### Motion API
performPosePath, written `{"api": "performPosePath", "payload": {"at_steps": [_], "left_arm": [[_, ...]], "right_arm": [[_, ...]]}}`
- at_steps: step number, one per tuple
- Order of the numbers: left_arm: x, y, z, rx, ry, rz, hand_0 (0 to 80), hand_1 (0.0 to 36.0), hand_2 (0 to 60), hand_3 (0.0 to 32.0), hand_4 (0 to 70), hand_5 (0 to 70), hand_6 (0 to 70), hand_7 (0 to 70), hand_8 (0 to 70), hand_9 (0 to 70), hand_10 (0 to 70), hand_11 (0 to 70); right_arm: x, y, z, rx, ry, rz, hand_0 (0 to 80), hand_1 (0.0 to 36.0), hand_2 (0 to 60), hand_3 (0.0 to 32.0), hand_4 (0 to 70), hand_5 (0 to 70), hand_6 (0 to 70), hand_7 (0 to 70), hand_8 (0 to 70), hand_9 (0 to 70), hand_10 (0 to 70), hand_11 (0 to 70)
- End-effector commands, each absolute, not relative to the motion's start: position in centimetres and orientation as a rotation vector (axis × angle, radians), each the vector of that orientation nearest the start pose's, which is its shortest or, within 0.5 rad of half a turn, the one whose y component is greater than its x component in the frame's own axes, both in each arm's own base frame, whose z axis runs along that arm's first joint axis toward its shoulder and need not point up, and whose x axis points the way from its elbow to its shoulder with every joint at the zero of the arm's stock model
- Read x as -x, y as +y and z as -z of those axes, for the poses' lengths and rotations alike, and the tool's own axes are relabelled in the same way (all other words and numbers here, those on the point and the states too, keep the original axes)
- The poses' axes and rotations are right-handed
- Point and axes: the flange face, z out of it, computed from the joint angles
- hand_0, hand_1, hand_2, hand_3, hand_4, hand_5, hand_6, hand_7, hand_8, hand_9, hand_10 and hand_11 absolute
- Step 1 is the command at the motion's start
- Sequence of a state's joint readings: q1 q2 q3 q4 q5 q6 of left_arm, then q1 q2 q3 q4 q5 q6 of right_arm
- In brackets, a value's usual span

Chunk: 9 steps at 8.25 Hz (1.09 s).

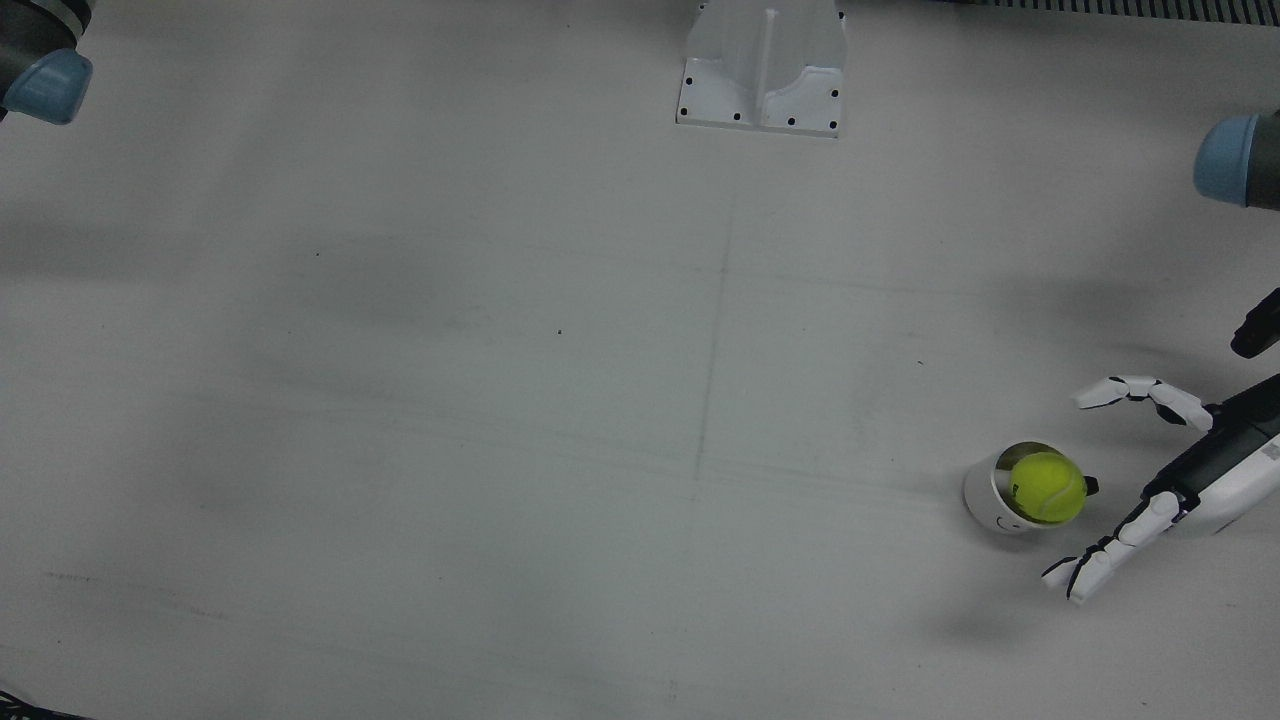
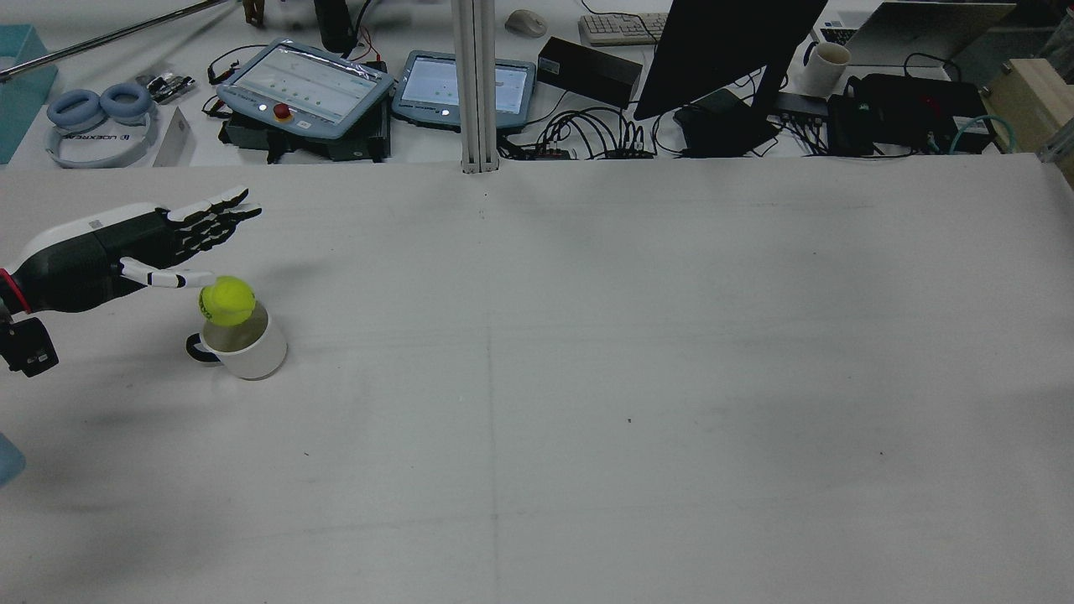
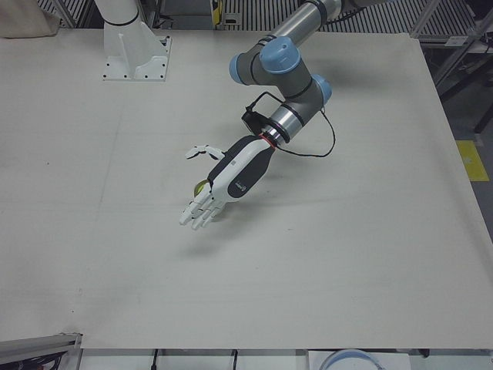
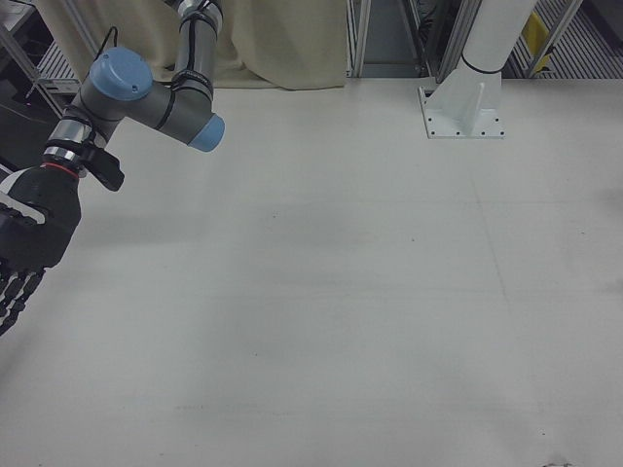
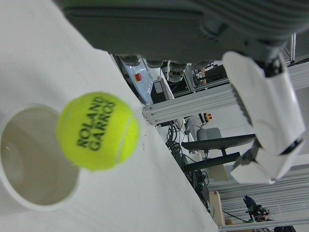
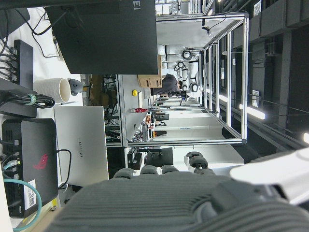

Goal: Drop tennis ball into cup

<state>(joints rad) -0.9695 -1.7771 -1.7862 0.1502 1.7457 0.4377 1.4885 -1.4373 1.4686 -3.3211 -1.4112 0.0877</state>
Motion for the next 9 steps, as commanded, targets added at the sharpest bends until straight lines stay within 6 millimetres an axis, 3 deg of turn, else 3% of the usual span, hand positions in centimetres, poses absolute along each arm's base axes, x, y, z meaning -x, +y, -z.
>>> {"api": "performPosePath", "payload": {"at_steps": [1, 3, 5, 7, 8, 9], "left_arm": [[-22.3, -53.2, -48.9, 0.308, 2.026, 1.264, 37.1, 17.3, 34.4, 0.0, 0.0, 0.0, 0.1, 13.2, 0.0, 1.2, 0.0, 0.0], [-21.2, -53.1, -46.8, 0.338, 2.048, 1.290, 38.2, 18.4, 37.3, 0.0, 0.0, 0.3, 0.6, 13.4, 0.0, 1.2, 0.0, 0.0], [-12.8, -58.4, -41.3, 0.154, 2.162, 1.349, 37.9, 17.8, 34.4, 0.0, 0.0, 0.3, 0.2, 10.1, 0.0, 0.6, 0.0, 0.0], [-2.2, -61.4, -38.3, -0.126, 2.280, 1.523, 33.7, 13.7, 20.8, 0.0, 0.0, 0.0, 0.0, 8.8, 0.0, 0.3, 0.0, 0.0], [1.0, -61.6, -38.6, -0.188, 2.263, 1.584, 34.9, 11.6, 11.5, 0.0, 0.0, 0.0, 0.0, 8.3, 0.0, 0.3, 0.0, 0.0], [2.0, -61.6, -41.3, -0.197, 2.225, 1.636, 50.3, 21.4, 3.8, 0.0, 0.0, 1.3, 0.1, 8.3, 0.0, 0.3, 0.0, 0.0]], "right_arm": [[-10.5, -54.1, -68.5, 0.015, 1.984, 2.293, 0.0, 0.0, 0.0, 0.0, 0.0, 0.0, 0.0, 0.0, 0.0, 0.0, 0.0, 0.0], [-10.5, -54.2, -68.5, 0.015, 1.985, 2.295, 0.0, 0.0, 0.0, 0.0, 0.0, 0.0, 0.0, 0.0, 0.0, 0.0, 0.0, 0.0], [-10.5, -54.1, -68.5, 0.016, 1.984, 2.294, 0.0, 0.0, 0.0, 0.0, 0.0, 0.0, 0.0, 0.0, 0.0, 0.0, 0.0, 0.0], [-10.5, -54.1, -68.6, 0.015, 1.983, 2.296, 0.0, 0.0, 0.0, 0.0, 0.0, 0.0, 0.0, 0.0, 0.0, 0.0, 0.0, 0.0], [-10.5, -54.2, -68.4, 0.014, 1.987, 2.293, 0.0, 0.0, 0.0, 0.0, 0.0, 0.0, 0.0, 0.0, 0.0, 0.0, 0.0, 0.0], [-10.5, -54.1, -68.5, 0.015, 1.984, 2.293, 0.0, 0.0, 0.0, 0.0, 0.0, 0.0, 0.0, 0.0, 0.0, 0.0, 0.0, 0.0]]}}
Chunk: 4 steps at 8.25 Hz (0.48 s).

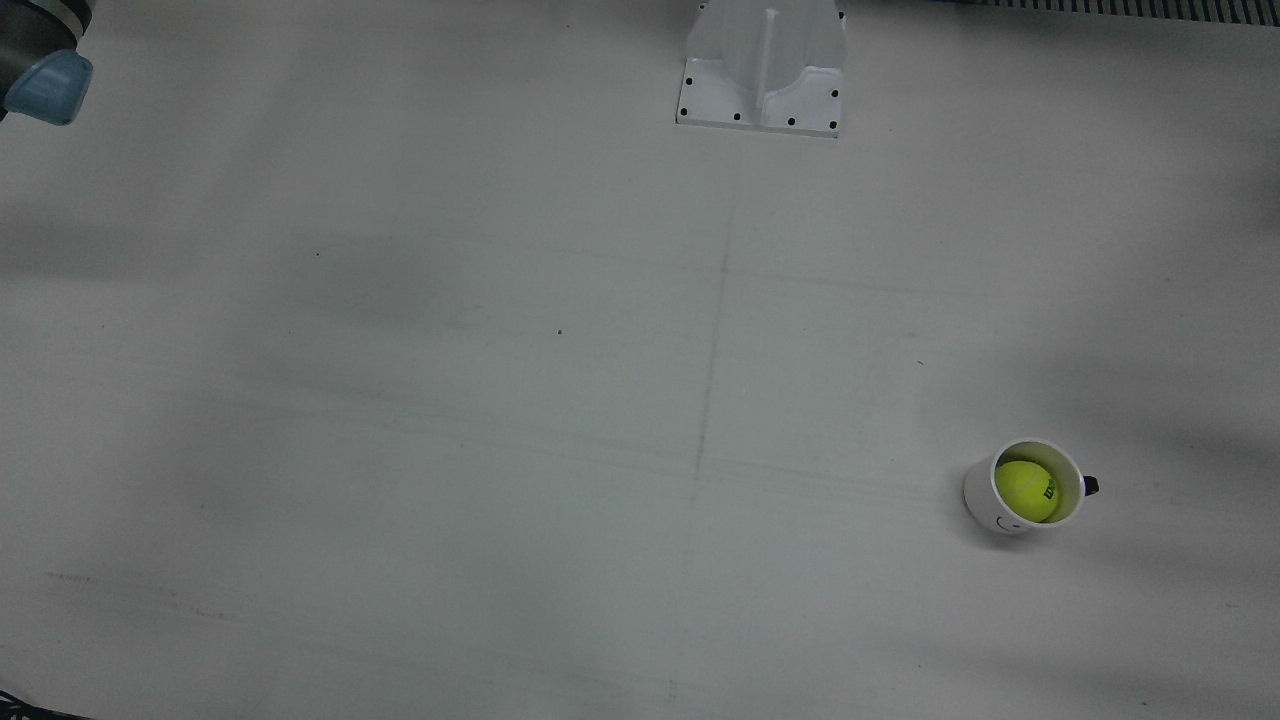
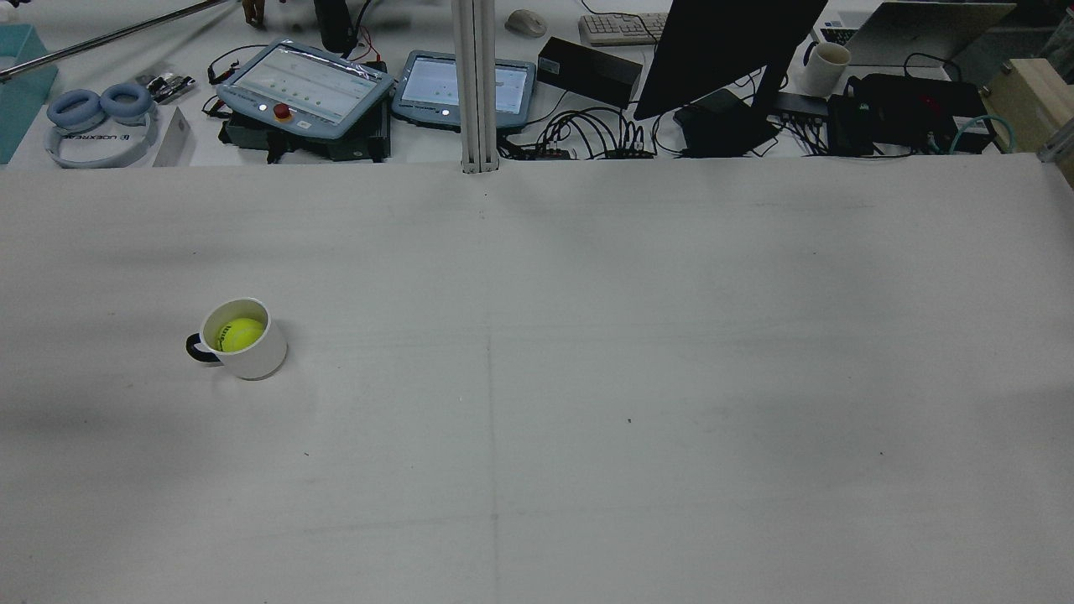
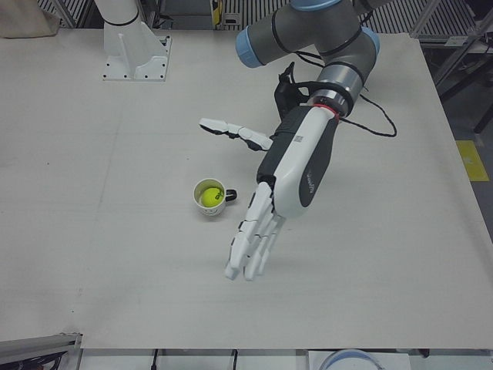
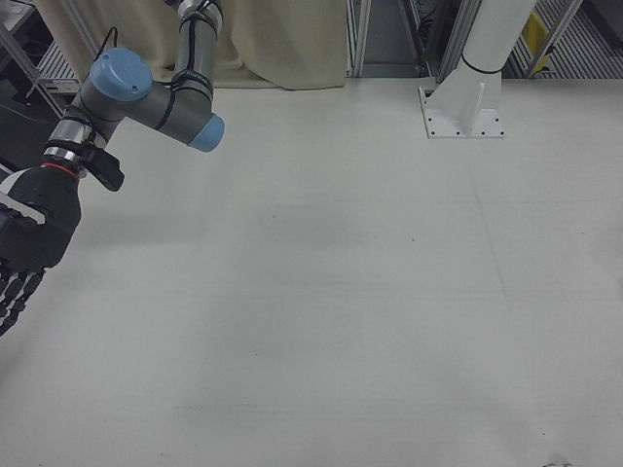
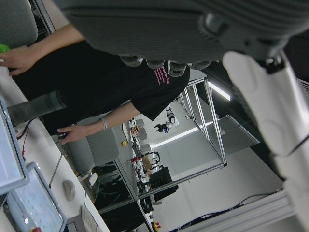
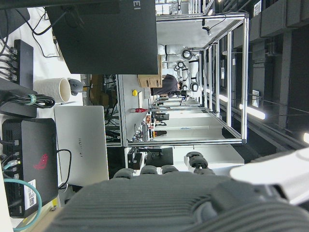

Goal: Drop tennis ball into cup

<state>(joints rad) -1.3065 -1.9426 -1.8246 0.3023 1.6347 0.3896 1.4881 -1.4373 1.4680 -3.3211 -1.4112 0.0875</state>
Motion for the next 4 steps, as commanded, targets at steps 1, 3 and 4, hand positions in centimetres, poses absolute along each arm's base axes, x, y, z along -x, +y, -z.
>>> {"api": "performPosePath", "payload": {"at_steps": [1, 3, 4], "left_arm": [[1.9, -60.3, -45.2, -0.179, 2.165, 1.688, 65.8, 31.8, 0.0, 0.0, 0.0, 4.3, 0.0, 10.1, 0.0, 0.6, 0.0, 0.0], [1.8, -58.9, -45.9, -0.090, 2.186, 1.729, 53.9, 25.5, 3.7, 0.0, 0.0, 2.2, 0.1, 9.0, 0.0, 0.4, 0.0, 0.0], [1.6, -57.7, -44.6, -0.067, 2.214, 1.687, 49.5, 22.3, 9.7, 0.0, 0.0, 0.6, 0.0, 10.3, 0.0, 0.6, 0.0, 0.0]], "right_arm": [[-10.5, -54.2, -68.4, 0.016, 1.986, 2.292, 0.0, 0.0, 0.0, 0.0, 0.0, 0.0, 0.0, 0.0, 0.0, 0.0, 0.0, 0.0], [-10.4, -54.1, -68.7, 0.012, 1.980, 2.299, 0.0, 0.0, 0.0, 0.0, 0.0, 0.0, 0.0, 0.0, 0.0, 0.0, 0.0, 0.0], [-10.2, -54.1, -68.8, 0.010, 1.980, 2.303, 0.0, 0.0, 0.0, 0.0, 0.0, 0.0, 0.0, 0.0, 0.0, 0.0, 0.0, 0.0]]}}
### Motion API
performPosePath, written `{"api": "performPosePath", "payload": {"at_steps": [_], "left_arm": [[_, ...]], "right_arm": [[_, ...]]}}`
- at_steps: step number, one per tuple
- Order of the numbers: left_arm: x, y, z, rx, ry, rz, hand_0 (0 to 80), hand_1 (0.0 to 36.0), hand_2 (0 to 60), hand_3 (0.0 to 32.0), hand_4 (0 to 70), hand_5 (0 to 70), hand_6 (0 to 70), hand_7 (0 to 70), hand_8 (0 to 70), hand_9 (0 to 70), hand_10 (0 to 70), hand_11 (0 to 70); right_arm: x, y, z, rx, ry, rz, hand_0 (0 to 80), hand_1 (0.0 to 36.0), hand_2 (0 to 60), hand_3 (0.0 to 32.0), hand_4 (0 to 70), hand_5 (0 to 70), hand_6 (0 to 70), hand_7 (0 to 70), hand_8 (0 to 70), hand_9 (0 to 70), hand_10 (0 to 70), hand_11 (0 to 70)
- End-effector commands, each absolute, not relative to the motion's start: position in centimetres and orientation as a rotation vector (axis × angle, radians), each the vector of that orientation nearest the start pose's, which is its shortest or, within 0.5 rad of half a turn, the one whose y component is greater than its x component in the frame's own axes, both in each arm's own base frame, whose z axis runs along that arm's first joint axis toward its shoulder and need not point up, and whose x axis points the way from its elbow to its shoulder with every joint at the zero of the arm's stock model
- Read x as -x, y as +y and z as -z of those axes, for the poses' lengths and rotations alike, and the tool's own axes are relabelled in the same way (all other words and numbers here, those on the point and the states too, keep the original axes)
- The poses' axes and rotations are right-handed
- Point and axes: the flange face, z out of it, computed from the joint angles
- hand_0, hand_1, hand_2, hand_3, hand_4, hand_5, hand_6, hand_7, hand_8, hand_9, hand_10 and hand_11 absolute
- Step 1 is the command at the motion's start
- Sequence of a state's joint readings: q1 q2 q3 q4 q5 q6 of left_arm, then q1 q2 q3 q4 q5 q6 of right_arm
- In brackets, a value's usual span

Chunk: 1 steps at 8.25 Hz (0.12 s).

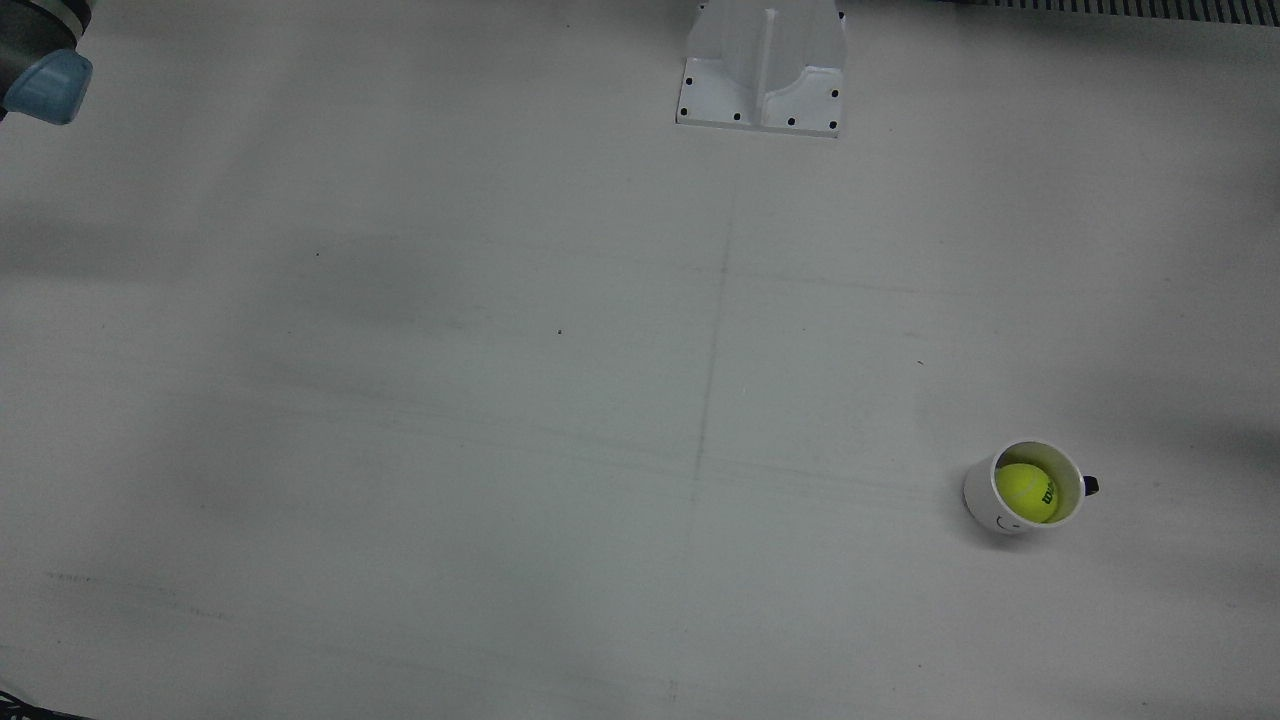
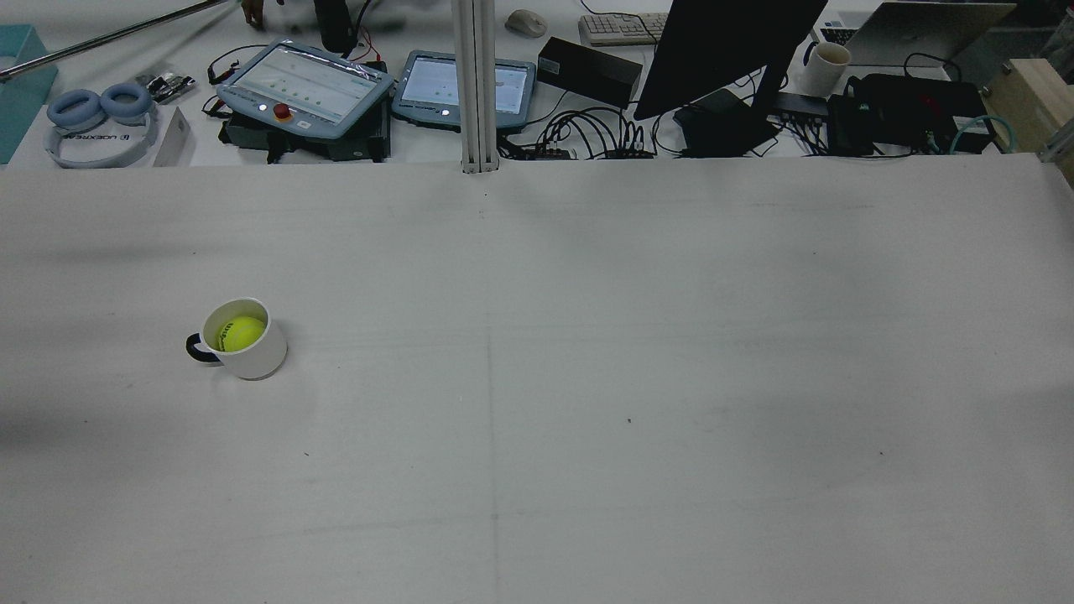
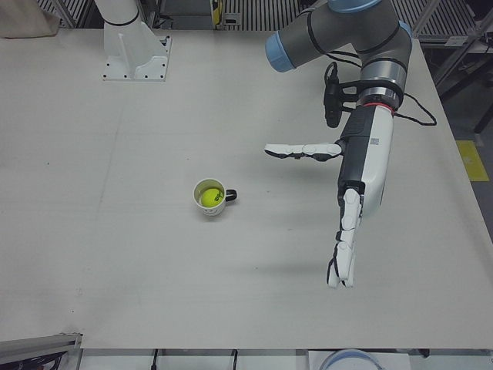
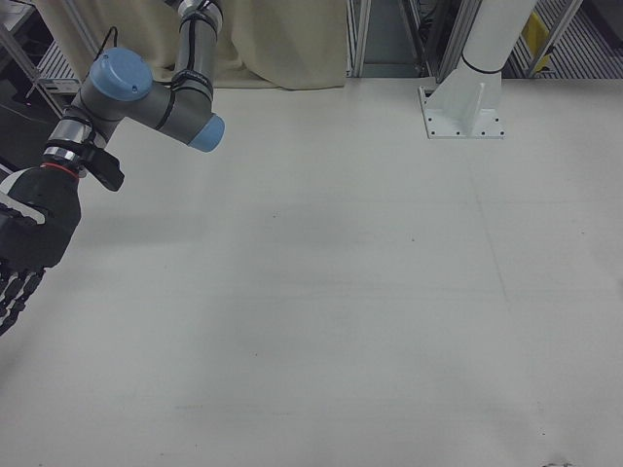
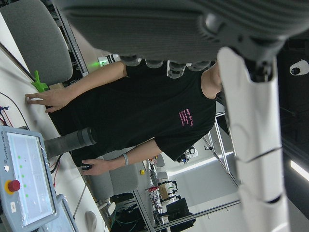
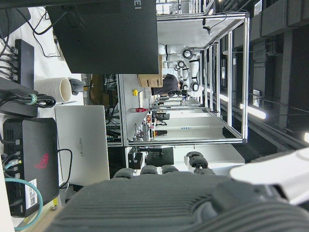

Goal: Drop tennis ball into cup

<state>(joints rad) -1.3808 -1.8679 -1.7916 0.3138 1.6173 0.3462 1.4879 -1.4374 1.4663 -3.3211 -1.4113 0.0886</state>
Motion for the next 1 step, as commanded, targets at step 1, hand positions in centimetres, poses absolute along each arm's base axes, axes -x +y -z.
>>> {"api": "performPosePath", "payload": {"at_steps": [1], "left_arm": [[1.48, -57.70, -43.87, -0.067, 2.229, 1.671, 49.8, 23.2, 11.9, 0.0, 0.0, 1.0, 0.2, 11.6, 0.0, 0.9, 0.0, 0.0]], "right_arm": [[-10.22, -54.14, -68.78, 0.010, 1.980, 2.303, 0.0, 0.0, 0.0, 0.0, 0.0, 0.0, 0.0, 0.0, 0.0, 0.0, 0.0, 0.0]]}}
